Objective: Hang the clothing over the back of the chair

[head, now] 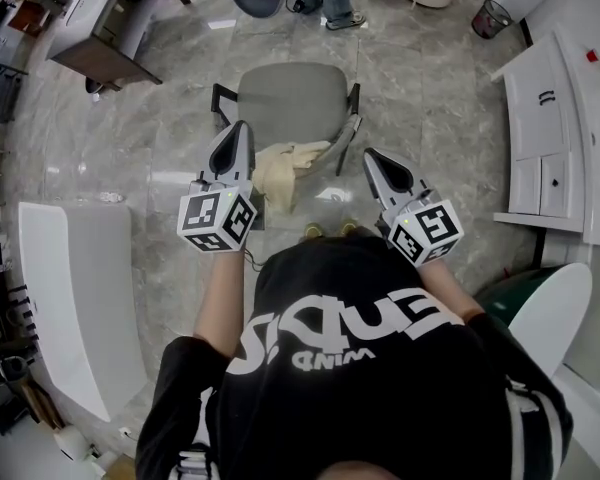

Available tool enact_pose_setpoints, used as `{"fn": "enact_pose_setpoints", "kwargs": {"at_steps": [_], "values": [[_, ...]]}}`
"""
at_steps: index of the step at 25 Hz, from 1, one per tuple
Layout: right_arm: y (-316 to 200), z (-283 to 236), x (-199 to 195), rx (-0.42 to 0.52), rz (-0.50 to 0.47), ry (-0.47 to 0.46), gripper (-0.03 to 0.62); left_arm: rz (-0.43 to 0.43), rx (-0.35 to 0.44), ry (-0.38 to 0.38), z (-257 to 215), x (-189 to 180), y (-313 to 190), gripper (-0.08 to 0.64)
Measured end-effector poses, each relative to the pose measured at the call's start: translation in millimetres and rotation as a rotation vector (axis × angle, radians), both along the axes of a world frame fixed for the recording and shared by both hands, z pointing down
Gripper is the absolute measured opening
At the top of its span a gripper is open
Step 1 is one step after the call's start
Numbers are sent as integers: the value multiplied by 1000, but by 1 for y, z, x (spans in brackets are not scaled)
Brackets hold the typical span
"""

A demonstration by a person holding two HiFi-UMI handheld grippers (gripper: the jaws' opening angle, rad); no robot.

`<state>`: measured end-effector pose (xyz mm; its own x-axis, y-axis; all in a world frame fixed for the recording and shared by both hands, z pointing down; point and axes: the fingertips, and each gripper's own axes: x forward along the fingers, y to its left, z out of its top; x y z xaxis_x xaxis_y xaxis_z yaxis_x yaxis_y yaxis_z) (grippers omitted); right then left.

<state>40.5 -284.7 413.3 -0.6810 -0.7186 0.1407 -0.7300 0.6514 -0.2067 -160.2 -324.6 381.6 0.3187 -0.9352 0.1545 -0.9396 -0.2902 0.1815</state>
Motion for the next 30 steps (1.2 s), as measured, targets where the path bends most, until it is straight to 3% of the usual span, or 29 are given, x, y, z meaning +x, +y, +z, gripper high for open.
{"fn": "enact_pose_setpoints", "kwargs": {"at_steps": [13,30], "values": [[4,0,-13,1,-39,3,14,-29,-21,92,25,-7,71,15],[6,-3,-14,21,-68,17,14,-33,-18,50,28,-1,77,15]]}}
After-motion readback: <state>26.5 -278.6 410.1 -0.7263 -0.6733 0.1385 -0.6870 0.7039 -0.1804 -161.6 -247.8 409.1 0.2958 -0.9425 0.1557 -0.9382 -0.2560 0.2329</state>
